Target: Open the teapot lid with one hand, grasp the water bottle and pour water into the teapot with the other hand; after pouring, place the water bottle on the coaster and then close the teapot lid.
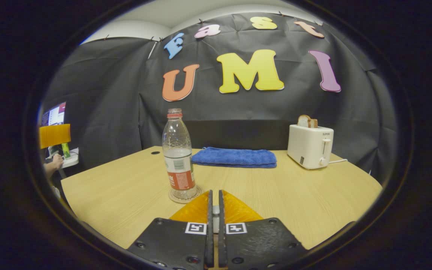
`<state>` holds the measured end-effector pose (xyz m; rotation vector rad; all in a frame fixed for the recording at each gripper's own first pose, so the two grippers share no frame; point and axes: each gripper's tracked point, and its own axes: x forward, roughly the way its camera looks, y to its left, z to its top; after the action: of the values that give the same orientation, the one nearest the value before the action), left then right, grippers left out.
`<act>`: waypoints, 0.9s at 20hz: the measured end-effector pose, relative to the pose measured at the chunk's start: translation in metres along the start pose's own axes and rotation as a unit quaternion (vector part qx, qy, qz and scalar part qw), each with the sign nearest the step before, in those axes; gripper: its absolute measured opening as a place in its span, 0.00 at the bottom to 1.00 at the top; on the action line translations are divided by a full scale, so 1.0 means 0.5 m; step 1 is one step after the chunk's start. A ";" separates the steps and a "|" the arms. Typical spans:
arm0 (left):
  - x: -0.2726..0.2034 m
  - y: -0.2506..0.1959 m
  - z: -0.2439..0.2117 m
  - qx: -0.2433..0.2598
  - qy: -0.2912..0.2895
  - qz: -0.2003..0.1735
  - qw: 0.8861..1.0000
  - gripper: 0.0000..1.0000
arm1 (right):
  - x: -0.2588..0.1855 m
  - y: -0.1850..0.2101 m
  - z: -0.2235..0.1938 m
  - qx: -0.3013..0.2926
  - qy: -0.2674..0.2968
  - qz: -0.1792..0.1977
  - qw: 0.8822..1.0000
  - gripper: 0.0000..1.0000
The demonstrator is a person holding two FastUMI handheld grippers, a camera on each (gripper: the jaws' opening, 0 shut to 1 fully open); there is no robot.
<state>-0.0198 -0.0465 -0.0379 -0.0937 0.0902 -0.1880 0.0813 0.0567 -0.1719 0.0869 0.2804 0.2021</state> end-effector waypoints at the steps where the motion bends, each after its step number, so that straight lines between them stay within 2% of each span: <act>1: -0.002 0.001 0.002 0.007 -0.001 0.002 1.000 0.93 | 0.002 -0.002 -0.006 0.001 0.004 0.000 1.000 0.05; 5: -0.002 -0.006 0.003 0.015 -0.005 0.000 1.000 0.92 | -0.014 0.000 0.008 0.005 -0.010 0.003 1.000 0.07; 9: -0.003 -0.001 0.002 0.016 -0.003 0.005 1.000 0.92 | -0.039 -0.002 0.019 0.012 -0.015 0.000 1.000 0.26; 11: -0.002 -0.001 0.001 0.013 -0.002 0.005 1.000 0.92 | -0.057 0.011 0.026 0.027 -0.011 0.013 0.999 0.43; 12: 0.000 -0.003 0.002 0.013 -0.001 0.005 1.000 0.92 | -0.070 0.015 0.031 0.029 -0.012 0.016 0.999 0.64; 14: -0.004 -0.005 0.004 0.018 -0.003 0.006 1.000 0.92 | -0.090 0.011 0.044 0.019 -0.015 0.005 1.000 0.83; 15: -0.006 -0.008 0.005 0.021 -0.004 0.007 1.000 0.93 | -0.102 0.009 0.051 0.011 -0.017 0.000 1.000 0.84; 18: -0.006 -0.019 0.009 0.034 -0.009 0.009 0.999 0.92 | -0.137 -0.006 0.079 -0.004 -0.023 -0.033 0.999 0.96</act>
<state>-0.0239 -0.0547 -0.0324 -0.0259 0.0668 -0.1731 0.0289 0.0369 -0.1163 0.0743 0.2370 0.1352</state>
